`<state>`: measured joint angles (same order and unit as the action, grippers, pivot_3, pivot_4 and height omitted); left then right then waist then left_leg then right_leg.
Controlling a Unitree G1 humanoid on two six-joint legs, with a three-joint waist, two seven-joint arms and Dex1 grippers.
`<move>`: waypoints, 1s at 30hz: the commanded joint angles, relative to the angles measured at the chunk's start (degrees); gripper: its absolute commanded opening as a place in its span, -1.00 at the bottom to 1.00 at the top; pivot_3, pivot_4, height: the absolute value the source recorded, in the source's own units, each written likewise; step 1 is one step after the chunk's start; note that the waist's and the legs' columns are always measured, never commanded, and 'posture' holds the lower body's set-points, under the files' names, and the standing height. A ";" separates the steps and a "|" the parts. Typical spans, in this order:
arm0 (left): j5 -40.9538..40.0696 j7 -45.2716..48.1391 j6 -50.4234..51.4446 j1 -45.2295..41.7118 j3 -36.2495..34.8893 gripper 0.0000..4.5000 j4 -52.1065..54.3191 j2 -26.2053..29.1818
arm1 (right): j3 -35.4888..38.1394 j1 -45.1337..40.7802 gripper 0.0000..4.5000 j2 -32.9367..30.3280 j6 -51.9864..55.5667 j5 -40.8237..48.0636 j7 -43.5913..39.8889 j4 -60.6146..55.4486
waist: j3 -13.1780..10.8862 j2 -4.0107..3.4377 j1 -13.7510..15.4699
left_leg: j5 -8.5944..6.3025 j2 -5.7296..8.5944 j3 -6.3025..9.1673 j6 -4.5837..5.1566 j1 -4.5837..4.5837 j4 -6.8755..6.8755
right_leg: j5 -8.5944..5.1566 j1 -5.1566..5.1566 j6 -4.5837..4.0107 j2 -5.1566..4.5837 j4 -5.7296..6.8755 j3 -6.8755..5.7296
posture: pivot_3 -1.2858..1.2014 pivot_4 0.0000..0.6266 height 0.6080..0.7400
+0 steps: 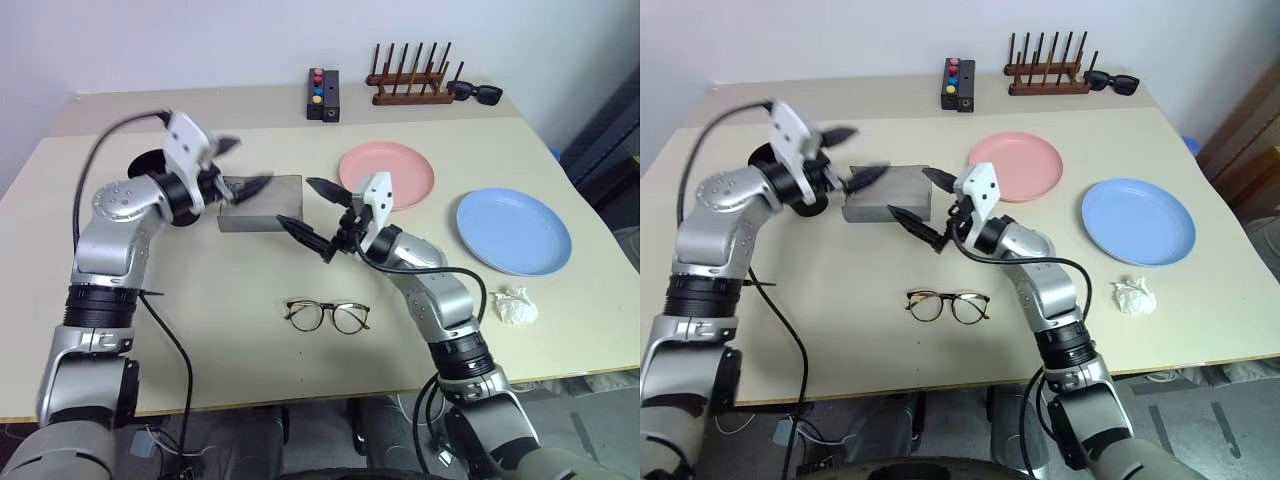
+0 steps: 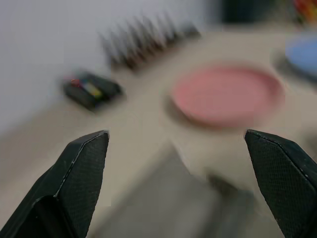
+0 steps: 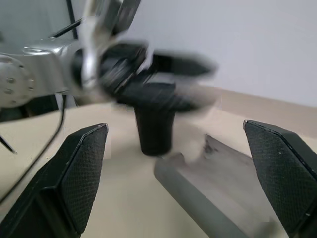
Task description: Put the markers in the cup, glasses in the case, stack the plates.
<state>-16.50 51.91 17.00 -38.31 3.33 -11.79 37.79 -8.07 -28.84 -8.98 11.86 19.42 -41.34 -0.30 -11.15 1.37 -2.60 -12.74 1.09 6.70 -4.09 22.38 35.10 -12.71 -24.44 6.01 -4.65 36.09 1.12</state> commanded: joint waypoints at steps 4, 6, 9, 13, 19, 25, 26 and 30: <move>8.97 3.96 -1.74 -5.28 6.09 0.98 -11.27 1.50 | 0.19 1.98 1.00 -2.03 2.09 2.15 -1.88 -6.02 | 0.00 0.00 0.09 | 0.00 0.00 0.01 0.01 0.01 0.00 | 0.00 0.00 0.00 0.00 0.00 -0.01 | 0.03 -0.52 1.00; 10.93 5.10 -2.24 -7.47 7.60 0.98 -15.89 0.93 | -0.25 2.98 1.00 -2.11 2.61 2.15 -1.75 -7.19 | 0.00 0.01 0.09 | 0.00 0.00 0.01 0.01 0.01 0.02 | -0.04 0.00 0.06 0.00 0.00 -0.01 | 0.03 -0.52 1.00; 13.22 7.73 -3.54 -9.83 9.31 0.98 -21.47 0.10 | -0.68 3.66 1.00 -1.87 3.05 1.92 -1.32 -8.12 | 0.00 0.01 0.07 | 0.00 0.00 0.00 0.02 0.04 0.01 | -0.03 0.00 0.05 0.00 -0.02 -0.01 | 0.03 -0.52 1.00; 15.73 10.39 -6.58 -11.27 10.66 0.88 -26.99 -0.42 | -0.67 4.05 1.00 -2.00 3.35 1.97 -0.97 -8.78 | 0.00 0.01 -0.01 | -0.01 0.00 0.00 0.02 0.03 0.01 | -0.03 -0.01 0.05 0.00 -0.01 -0.01 | 0.03 -0.52 1.00; 17.09 11.88 -9.71 -11.29 10.38 -0.29 -30.47 -1.05 | -0.40 4.54 1.00 -2.33 3.67 2.02 -0.67 -9.36 | 0.00 0.02 0.11 | -0.01 0.00 0.00 0.02 0.03 0.03 | -0.03 -0.01 0.07 -0.01 0.00 0.00 | 0.03 -0.52 1.00; 14.65 15.33 -11.99 -7.84 8.82 -0.99 -24.74 -1.53 | 0.13 5.38 1.00 -4.07 5.17 2.87 -1.44 -10.77 | 0.00 0.01 0.13 | -0.01 0.00 0.00 0.02 0.03 0.03 | -0.02 -0.01 0.05 -0.02 0.00 0.00 | 0.03 -0.52 1.00; 13.54 17.00 -11.57 -5.78 8.84 -0.99 -20.49 -1.42 | 0.40 6.35 1.00 -6.02 6.49 3.49 -2.62 -12.30 | 0.00 0.00 0.12 | -0.01 0.00 0.00 0.02 0.04 0.03 | -0.02 -0.01 0.05 -0.02 0.00 0.00 | 0.03 -0.52 1.00; 11.90 20.68 -9.36 0.50 9.97 -0.99 -7.15 -0.94 | 1.36 9.11 1.00 -12.48 9.16 4.11 -5.30 -15.66 | 0.00 0.00 0.36 | -0.03 0.01 0.00 0.05 0.10 0.03 | -0.05 0.00 0.07 -0.06 -0.05 0.01 | 0.03 -0.52 1.00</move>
<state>-3.19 71.02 7.10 -38.07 12.77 -23.83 36.36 -8.00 -19.76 -20.91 20.64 22.14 -45.72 -12.74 -11.15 1.37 -2.24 -12.76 1.10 6.70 -4.03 22.48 35.15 -12.75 -24.45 6.08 -4.71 36.05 1.13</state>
